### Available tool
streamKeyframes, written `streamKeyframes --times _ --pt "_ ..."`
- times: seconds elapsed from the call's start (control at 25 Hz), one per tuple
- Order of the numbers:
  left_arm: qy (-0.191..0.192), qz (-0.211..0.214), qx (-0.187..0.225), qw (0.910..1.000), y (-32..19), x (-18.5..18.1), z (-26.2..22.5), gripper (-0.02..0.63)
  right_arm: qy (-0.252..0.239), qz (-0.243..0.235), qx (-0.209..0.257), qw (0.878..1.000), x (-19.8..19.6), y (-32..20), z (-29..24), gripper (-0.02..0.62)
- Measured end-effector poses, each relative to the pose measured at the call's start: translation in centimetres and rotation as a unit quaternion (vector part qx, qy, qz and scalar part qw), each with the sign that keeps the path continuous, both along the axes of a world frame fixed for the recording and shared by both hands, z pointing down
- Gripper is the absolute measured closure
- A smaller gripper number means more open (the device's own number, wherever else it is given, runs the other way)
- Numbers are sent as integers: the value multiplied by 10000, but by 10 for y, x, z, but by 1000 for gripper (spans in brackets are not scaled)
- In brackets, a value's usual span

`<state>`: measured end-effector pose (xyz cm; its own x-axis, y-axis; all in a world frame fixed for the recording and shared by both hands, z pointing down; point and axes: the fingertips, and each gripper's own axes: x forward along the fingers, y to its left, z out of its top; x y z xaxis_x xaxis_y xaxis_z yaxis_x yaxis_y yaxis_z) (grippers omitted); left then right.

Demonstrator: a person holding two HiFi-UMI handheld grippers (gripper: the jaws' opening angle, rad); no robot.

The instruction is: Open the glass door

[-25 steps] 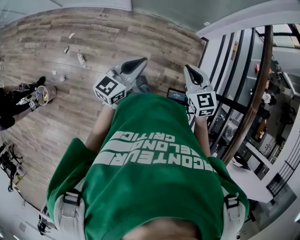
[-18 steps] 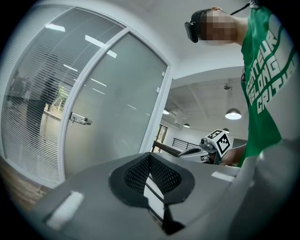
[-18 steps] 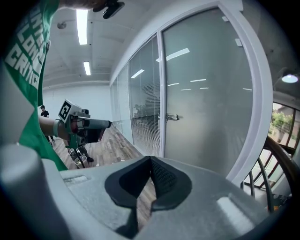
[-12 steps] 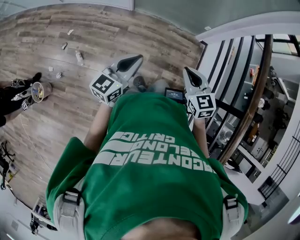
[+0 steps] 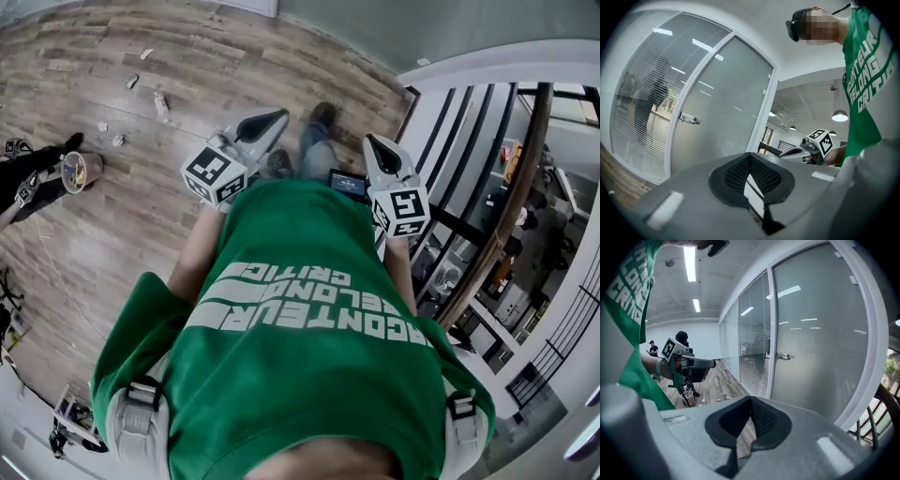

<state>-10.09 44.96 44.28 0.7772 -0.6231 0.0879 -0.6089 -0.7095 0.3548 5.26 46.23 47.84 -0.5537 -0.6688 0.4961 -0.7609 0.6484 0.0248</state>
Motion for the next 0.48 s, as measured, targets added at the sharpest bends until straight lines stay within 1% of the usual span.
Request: streamKeyframes --times 0.28,0.48 --pt "-32 -41 20 10000 -9 -4 -4 591 -75 -15 82 9999 -5 -19 -6 603" --pt "-64 26 -5 10000 -21 3 -5 591 -93 -10 3 10000 -2 -26 -3 603"
